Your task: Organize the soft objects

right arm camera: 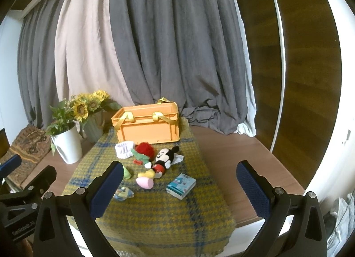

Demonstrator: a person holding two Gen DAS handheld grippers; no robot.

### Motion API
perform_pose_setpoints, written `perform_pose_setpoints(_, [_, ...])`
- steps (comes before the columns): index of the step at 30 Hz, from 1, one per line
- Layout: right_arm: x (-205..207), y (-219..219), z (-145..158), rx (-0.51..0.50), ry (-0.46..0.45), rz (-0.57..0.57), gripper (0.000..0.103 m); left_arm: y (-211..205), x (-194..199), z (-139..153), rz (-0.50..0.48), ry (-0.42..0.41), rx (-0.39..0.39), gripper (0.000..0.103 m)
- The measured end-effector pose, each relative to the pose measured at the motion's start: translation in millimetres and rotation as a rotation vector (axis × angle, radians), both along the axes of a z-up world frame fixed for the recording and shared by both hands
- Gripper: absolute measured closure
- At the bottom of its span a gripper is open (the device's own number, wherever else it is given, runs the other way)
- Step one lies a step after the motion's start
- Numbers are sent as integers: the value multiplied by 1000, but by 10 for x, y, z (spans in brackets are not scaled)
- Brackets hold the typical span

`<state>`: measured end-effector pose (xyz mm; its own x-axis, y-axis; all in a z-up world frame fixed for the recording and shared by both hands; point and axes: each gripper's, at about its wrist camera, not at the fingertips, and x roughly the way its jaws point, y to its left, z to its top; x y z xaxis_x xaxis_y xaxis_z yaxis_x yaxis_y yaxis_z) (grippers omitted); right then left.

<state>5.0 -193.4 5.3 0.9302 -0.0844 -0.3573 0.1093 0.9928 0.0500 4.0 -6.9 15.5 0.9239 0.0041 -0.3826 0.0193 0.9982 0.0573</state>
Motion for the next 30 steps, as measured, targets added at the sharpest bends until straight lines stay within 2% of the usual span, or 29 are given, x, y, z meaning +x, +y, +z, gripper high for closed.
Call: perform_pose_setpoints(30, [3,-9,-21,-6,-1,1,0,-8,-7,-46,-7,-6,-3,0])
